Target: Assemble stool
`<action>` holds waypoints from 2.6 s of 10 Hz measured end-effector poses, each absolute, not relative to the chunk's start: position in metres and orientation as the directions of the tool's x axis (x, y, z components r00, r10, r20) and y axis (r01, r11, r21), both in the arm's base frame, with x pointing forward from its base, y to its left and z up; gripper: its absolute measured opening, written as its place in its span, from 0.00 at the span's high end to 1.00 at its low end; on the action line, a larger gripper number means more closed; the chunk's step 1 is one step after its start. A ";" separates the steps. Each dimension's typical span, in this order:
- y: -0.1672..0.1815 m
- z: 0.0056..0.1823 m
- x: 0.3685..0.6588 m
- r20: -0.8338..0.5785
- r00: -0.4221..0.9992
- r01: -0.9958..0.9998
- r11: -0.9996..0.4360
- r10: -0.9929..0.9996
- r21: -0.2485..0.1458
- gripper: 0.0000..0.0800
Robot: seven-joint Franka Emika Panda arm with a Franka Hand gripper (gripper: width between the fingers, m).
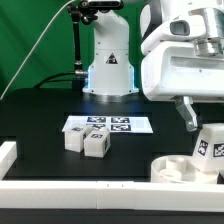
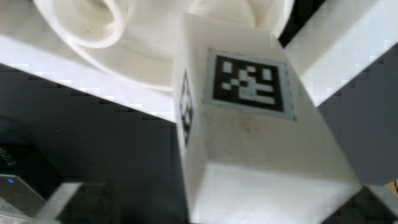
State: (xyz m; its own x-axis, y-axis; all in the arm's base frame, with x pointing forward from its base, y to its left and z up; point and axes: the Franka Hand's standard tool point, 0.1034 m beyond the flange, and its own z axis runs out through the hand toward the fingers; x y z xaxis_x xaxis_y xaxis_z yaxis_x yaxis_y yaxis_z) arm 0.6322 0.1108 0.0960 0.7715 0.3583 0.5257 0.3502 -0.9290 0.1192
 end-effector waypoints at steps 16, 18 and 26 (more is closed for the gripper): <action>0.120 0.115 0.623 0.150 0.909 0.391 -0.920 0.390 0.023 0.19; 0.126 0.114 0.618 0.014 0.916 0.401 -0.916 0.401 -0.007 0.19; 0.123 0.109 0.630 0.064 0.645 0.760 -0.648 0.762 0.054 0.19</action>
Offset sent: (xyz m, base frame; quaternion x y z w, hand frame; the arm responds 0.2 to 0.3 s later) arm -0.0001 0.0002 0.0221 0.0264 -0.0415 0.0045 0.9988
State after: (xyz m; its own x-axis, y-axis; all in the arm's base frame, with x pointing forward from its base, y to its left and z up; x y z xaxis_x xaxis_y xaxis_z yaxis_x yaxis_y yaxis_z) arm 0.6295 0.1226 0.1086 0.6448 0.7616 0.0642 0.7598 -0.6479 0.0543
